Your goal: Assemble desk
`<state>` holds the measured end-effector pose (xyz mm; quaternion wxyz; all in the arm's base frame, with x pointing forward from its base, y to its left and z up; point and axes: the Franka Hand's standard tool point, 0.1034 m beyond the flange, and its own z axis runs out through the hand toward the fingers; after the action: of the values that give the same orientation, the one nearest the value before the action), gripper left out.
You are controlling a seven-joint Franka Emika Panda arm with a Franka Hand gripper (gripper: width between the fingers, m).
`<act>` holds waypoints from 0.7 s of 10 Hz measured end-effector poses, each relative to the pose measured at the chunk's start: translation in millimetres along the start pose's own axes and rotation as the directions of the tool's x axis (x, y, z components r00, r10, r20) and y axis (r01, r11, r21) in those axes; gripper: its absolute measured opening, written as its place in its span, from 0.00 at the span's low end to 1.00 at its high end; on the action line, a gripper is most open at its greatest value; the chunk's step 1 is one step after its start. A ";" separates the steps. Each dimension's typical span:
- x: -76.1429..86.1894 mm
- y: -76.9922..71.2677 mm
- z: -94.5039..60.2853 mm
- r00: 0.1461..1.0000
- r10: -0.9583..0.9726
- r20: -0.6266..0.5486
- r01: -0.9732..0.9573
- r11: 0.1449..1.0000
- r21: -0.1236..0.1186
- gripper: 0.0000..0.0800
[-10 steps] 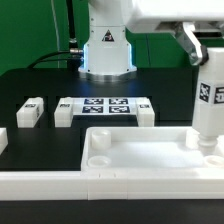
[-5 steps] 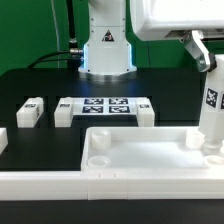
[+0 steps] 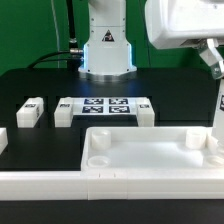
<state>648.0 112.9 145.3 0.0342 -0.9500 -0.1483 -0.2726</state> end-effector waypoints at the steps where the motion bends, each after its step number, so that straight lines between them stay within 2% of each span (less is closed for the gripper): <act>1: -3.3 -1.0 3.1 1.000 0.000 0.005 0.000 1.000 0.002 0.37; 5: -4.8 3.0 2.6 1.000 -0.004 0.005 0.004 1.000 -0.002 0.37; 7: -8.1 3.2 -2.9 1.000 -0.007 0.008 0.007 1.000 -0.004 0.37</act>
Offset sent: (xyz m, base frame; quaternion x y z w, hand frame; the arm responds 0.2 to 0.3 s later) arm -0.0103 -0.0065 -0.0002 0.0054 -0.0121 -0.0086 0.9999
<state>640.9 107.3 143.6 0.0308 -0.9506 -0.1511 -0.2694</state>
